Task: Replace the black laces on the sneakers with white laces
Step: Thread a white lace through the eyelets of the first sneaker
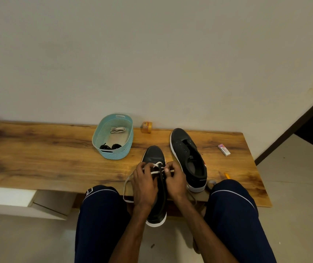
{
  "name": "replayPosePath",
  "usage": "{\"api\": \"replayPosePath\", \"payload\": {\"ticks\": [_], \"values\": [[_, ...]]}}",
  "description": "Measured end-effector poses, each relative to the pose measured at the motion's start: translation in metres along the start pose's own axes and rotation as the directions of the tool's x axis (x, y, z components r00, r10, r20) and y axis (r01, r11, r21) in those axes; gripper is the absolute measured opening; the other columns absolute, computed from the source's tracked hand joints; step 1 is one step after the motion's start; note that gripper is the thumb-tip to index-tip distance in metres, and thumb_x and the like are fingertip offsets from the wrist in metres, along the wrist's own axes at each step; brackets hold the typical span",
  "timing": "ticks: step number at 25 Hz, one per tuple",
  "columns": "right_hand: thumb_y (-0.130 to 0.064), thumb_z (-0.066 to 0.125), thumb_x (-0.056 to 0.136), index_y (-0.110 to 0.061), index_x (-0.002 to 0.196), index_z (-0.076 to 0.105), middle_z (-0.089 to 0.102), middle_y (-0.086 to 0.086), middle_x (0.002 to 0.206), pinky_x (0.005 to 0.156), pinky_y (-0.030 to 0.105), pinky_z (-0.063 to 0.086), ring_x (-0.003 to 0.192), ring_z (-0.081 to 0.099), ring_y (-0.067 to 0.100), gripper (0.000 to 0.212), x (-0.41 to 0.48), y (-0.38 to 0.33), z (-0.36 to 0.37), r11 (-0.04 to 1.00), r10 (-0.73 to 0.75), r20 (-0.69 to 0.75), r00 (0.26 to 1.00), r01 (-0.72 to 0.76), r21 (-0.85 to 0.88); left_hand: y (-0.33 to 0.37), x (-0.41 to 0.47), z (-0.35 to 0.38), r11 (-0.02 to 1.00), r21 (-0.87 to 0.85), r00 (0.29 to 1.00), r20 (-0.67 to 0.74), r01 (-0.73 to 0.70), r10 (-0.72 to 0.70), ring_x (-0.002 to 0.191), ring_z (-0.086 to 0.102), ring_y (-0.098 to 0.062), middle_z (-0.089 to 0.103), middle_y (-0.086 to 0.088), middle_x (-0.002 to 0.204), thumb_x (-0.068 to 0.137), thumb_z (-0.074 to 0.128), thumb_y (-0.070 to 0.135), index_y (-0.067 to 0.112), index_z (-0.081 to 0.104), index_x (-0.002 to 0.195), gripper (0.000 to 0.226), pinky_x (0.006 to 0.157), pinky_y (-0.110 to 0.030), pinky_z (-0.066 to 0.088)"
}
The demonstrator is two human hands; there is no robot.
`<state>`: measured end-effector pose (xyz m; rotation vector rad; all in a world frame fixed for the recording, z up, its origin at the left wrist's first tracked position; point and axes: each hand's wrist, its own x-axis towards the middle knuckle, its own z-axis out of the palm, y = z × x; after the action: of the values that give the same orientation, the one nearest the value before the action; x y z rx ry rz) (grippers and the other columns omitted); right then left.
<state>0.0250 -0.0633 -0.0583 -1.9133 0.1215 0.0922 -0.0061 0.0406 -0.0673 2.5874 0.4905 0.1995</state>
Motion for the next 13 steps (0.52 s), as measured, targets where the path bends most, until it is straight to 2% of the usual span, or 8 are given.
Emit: {"api": "replayPosePath", "payload": {"ticks": [3, 5, 6, 7, 8, 9, 11, 13], "values": [[-0.005, 0.043, 0.102, -0.017, 0.095, 0.052, 0.067, 0.001, 0.085, 0.077, 0.027, 0.053, 0.083, 0.065, 0.011, 0.017, -0.005, -0.022, -0.012, 0.929, -0.021, -0.046, 0.999, 0.037, 0.368, -0.002, 0.0, 0.002, 0.991, 0.019, 0.988, -0.081, 0.135, -0.133, 0.141, 0.031, -0.026, 0.033, -0.01, 0.152, 0.083, 0.071, 0.014, 0.015, 0.037, 0.143, 0.069, 0.112, -0.043, 0.037], [-0.008, 0.04, 0.105, -0.013, 0.101, 0.051, 0.064, 0.007, 0.074, 0.075, 0.03, 0.057, 0.071, 0.063, 0.018, 0.013, -0.005, -0.035, -0.031, 0.725, -0.085, 0.087, 0.993, 0.002, 0.689, -0.002, 0.004, -0.002, 0.986, 0.052, 0.982, -0.112, 0.157, -0.15, 0.142, 0.031, -0.029, 0.032, -0.013, 0.153, 0.082, 0.073, 0.014, 0.012, 0.035, 0.145, 0.073, 0.111, -0.046, 0.038], [-0.012, 0.042, 0.104, -0.014, 0.101, 0.053, 0.06, 0.006, 0.069, 0.067, 0.028, 0.055, 0.062, 0.058, 0.016, 0.011, -0.006, -0.038, -0.041, 0.668, -0.126, 0.168, 0.978, -0.042, 0.743, -0.003, 0.008, -0.005, 0.984, 0.049, 0.977, -0.133, 0.173, -0.165, 0.142, 0.031, -0.03, 0.032, -0.014, 0.153, 0.082, 0.073, 0.015, 0.011, 0.034, 0.146, 0.075, 0.111, -0.047, 0.037], [-0.016, 0.045, 0.103, -0.017, 0.099, 0.055, 0.057, 0.003, 0.068, 0.06, 0.025, 0.05, 0.058, 0.052, 0.012, 0.01, -0.007, -0.039, -0.047, 0.717, -0.156, 0.244, 0.957, -0.06, 0.694, -0.005, 0.013, -0.008, 0.979, 0.026, 0.968, -0.157, 0.201, -0.195, 0.142, 0.031, -0.031, 0.032, -0.015, 0.153, 0.082, 0.075, 0.017, 0.009, 0.033, 0.146, 0.077, 0.111, -0.048, 0.037], [-0.019, 0.048, 0.102, -0.021, 0.096, 0.056, 0.058, 0.0, 0.069, 0.057, 0.023, 0.046, 0.057, 0.051, 0.008, 0.011, -0.008, -0.038, -0.051, 0.854, -0.153, 0.309, 0.939, -0.032, 0.52, -0.007, 0.015, -0.012, 0.971, -0.015, 0.955, -0.177, 0.238, -0.237, 0.142, 0.031, -0.032, 0.032, -0.016, 0.153, 0.081, 0.076, 0.019, 0.007, 0.033, 0.146, 0.08, 0.111, -0.048, 0.037], [-0.022, 0.049, 0.102, -0.025, 0.094, 0.057, 0.061, -0.004, 0.074, 0.059, 0.023, 0.045, 0.06, 0.053, 0.005, 0.012, -0.01, -0.035, -0.049, 0.974, -0.121, 0.339, 0.933, 0.046, 0.221, -0.009, 0.014, -0.013, 0.961, -0.058, 0.942, -0.189, 0.27, -0.276, 0.142, 0.031, -0.033, 0.032, -0.017, 0.153, 0.08, 0.077, 0.021, 0.005, 0.032, 0.146, 0.082, 0.11, -0.048, 0.037], [-0.025, 0.049, 0.103, -0.027, 0.103, 0.056, 0.064, -0.005, 0.086, 0.067, 0.031, 0.051, 0.074, 0.059, 0.005, 0.007, -0.016, -0.026, -0.037, 0.933, -0.058, 0.324, 0.944, 0.167, -0.319, -0.012, 0.006, -0.014, 0.948, -0.096, 0.928, -0.193, 0.304, -0.317, 0.142, 0.031, -0.034, 0.031, -0.018, 0.153, 0.079, 0.079, 0.022, 0.004, 0.032, 0.146, 0.084, 0.11, -0.049, 0.037], [-0.029, 0.046, 0.104, -0.021, 0.114, 0.054, 0.065, 0.001, 0.097, 0.078, 0.038, 0.054, 0.087, 0.063, 0.016, 0.015, -0.022, -0.027, -0.019, 0.841, 0.007, 0.3, 0.954, 0.157, -0.517, -0.016, -0.004, -0.01, 0.943, -0.089, 0.928, -0.167, 0.322, -0.333, 0.141, 0.031, -0.035, 0.03, -0.019, 0.153, 0.077, 0.079, 0.017, 0.004, 0.033, 0.146, 0.084, 0.109, -0.049, 0.038]]}}
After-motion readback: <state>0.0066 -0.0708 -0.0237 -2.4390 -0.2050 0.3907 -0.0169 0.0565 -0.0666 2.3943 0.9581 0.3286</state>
